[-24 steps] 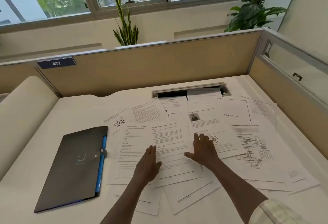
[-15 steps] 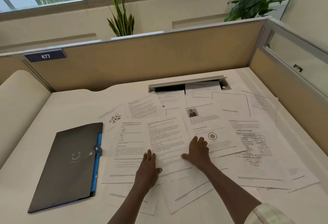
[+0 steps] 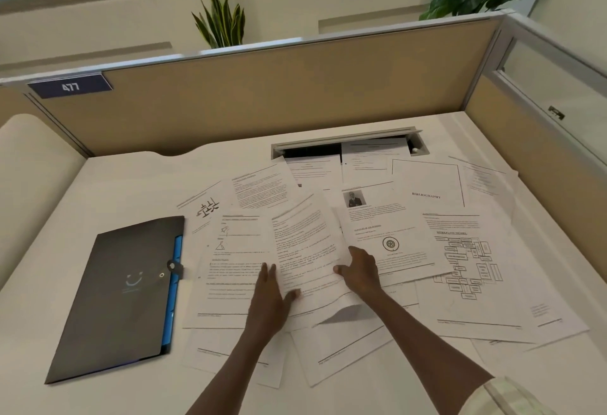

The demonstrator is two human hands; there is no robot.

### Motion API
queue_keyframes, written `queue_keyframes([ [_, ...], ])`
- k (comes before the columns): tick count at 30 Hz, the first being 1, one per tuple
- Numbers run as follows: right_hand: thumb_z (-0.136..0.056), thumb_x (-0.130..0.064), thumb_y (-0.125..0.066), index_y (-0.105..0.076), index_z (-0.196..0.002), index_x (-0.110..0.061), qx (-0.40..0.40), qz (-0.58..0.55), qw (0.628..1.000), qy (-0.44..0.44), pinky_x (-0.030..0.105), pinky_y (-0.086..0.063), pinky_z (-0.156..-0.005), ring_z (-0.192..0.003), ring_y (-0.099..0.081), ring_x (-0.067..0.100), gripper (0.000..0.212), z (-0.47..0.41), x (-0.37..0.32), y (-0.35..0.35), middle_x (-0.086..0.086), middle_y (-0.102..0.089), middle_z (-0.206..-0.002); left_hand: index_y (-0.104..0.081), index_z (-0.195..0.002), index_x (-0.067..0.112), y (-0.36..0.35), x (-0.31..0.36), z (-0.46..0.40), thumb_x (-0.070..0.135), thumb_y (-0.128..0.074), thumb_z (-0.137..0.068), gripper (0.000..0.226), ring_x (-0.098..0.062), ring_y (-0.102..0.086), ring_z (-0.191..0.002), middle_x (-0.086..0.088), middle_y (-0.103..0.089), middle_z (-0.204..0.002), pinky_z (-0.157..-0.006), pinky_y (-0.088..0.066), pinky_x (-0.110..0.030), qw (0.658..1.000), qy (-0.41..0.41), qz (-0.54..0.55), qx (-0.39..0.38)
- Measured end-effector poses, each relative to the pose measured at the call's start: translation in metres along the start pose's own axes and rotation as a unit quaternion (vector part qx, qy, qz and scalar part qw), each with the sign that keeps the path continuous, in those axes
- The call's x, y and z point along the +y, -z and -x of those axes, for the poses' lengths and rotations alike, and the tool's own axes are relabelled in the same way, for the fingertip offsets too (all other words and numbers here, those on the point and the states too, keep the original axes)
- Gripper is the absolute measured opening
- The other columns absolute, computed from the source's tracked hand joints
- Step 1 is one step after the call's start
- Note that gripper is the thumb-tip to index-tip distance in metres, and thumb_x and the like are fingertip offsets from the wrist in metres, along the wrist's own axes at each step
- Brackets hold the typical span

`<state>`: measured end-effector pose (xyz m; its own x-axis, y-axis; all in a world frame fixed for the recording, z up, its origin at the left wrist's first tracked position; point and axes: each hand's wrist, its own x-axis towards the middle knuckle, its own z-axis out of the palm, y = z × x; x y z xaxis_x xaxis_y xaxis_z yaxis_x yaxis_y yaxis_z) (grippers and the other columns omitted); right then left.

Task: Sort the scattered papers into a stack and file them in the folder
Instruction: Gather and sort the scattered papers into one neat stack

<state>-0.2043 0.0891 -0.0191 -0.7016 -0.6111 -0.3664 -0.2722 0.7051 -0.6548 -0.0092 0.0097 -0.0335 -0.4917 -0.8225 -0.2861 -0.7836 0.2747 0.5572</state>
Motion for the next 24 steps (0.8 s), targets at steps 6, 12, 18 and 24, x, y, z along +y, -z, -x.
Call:
queue_keyframes([
  [6,-0.078,-0.021,-0.079,-0.063,-0.12,-0.009,-0.066,-0.157,0.985,0.032,0.037,-0.049,-0.097,-0.112,-0.061,0.026,0.046,0.005,0.014,0.034,0.005,-0.067,-0.121,-0.053,-0.136,0.011,0.022,0.022,-0.016,0.042,-0.078,-0.081,0.068,-0.029,-0.06,-0.124,-0.004,-0.066,-0.128,-0.095,-0.052,-0.039,0.954,0.105,0.279,0.043],
  [12,-0.08,-0.015,-0.077,-0.067,-0.117,-0.01,-0.097,-0.254,0.961,0.042,0.04,-0.052,-0.096,-0.103,-0.067,0.022,0.038,0.014,0.025,0.066,0.004,-0.071,-0.115,-0.062,-0.12,0.015,0.017,0.045,-0.018,0.035,-0.086,-0.074,0.055,-0.02,-0.068,-0.103,0.004,-0.07,-0.11,-0.086,-0.055,-0.035,0.936,0.09,0.336,0.052],
  [18,-0.079,-0.026,-0.08,-0.067,-0.113,-0.01,-0.103,-0.251,0.962,0.028,0.043,-0.054,-0.093,-0.102,-0.067,0.023,0.04,0.009,0.049,0.091,0.004,-0.072,-0.111,-0.072,-0.113,0.015,0.005,0.06,-0.021,0.017,-0.078,-0.083,0.03,-0.018,-0.076,-0.091,0.002,-0.078,-0.105,-0.08,-0.061,-0.036,0.901,0.082,0.425,-0.034],
  [24,-0.085,-0.035,-0.071,-0.061,-0.109,-0.009,0.171,-0.151,0.972,-0.057,0.032,-0.048,-0.078,-0.096,-0.063,0.027,0.037,-0.015,0.084,0.127,0.012,-0.068,-0.108,-0.069,-0.108,0.018,-0.009,0.083,-0.014,0.009,-0.07,-0.09,0.02,-0.018,-0.076,-0.088,0.004,-0.077,-0.101,-0.074,-0.061,-0.035,0.905,0.066,0.42,-0.015],
])
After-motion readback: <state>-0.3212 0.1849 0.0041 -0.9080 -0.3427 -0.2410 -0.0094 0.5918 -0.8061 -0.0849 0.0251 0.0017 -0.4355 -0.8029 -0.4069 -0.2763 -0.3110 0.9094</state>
